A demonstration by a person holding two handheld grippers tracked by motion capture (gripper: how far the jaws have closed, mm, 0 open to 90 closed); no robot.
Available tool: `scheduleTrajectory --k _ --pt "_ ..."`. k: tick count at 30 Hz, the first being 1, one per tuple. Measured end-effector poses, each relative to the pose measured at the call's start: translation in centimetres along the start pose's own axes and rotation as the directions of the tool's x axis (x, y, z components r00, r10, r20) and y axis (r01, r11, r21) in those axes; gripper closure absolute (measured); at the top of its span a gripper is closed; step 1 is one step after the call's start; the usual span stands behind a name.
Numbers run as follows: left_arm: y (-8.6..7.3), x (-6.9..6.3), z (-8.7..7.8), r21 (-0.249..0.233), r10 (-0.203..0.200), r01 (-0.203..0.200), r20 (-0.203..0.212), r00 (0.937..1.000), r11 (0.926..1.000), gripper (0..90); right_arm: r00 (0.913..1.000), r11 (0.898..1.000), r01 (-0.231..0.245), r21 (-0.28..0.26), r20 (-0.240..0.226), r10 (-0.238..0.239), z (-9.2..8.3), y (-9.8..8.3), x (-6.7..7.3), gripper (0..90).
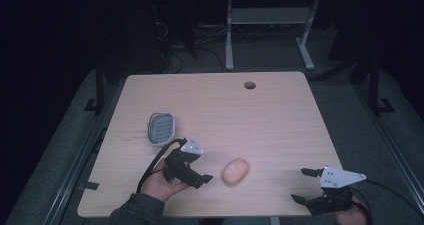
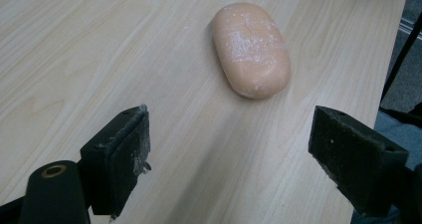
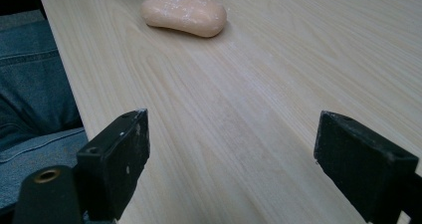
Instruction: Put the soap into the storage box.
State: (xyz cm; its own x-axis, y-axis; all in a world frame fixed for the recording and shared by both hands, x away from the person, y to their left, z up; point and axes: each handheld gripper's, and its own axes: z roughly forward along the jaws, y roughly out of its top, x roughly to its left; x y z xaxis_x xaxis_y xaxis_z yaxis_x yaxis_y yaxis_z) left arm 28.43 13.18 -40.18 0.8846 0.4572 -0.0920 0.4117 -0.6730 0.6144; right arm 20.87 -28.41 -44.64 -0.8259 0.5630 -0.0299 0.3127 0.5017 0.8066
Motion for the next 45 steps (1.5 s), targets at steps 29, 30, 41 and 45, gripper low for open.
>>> scheduleTrajectory --k 29,30,41,45 --pt "2.6 -0.9 2.9 0.054 0.014 -0.015 0.025 0.9996 0.9984 16.0 1.0 1.0 -0.003 -0.009 -0.004 0.003 -0.1 0.0 0.0 13.8" --pt "2.6 -0.9 2.9 0.053 0.012 -0.013 0.025 0.9996 0.9985 16.0 1.0 1.0 -0.003 -0.01 -0.004 0.003 -0.1 0.0 0.0 13.8" --pt "3.3 -0.9 3.8 0.065 0.004 -0.005 0.03 0.9995 0.9979 16.1 1.0 1.0 -0.002 -0.012 -0.002 0.002 -0.1 0.0 0.0 13.8" --pt "3.5 -1.0 4.2 0.075 0.002 -0.004 0.031 0.9995 0.9972 16.1 1.0 1.0 -0.002 -0.013 -0.003 0.002 -0.1 0.0 -0.1 13.8"
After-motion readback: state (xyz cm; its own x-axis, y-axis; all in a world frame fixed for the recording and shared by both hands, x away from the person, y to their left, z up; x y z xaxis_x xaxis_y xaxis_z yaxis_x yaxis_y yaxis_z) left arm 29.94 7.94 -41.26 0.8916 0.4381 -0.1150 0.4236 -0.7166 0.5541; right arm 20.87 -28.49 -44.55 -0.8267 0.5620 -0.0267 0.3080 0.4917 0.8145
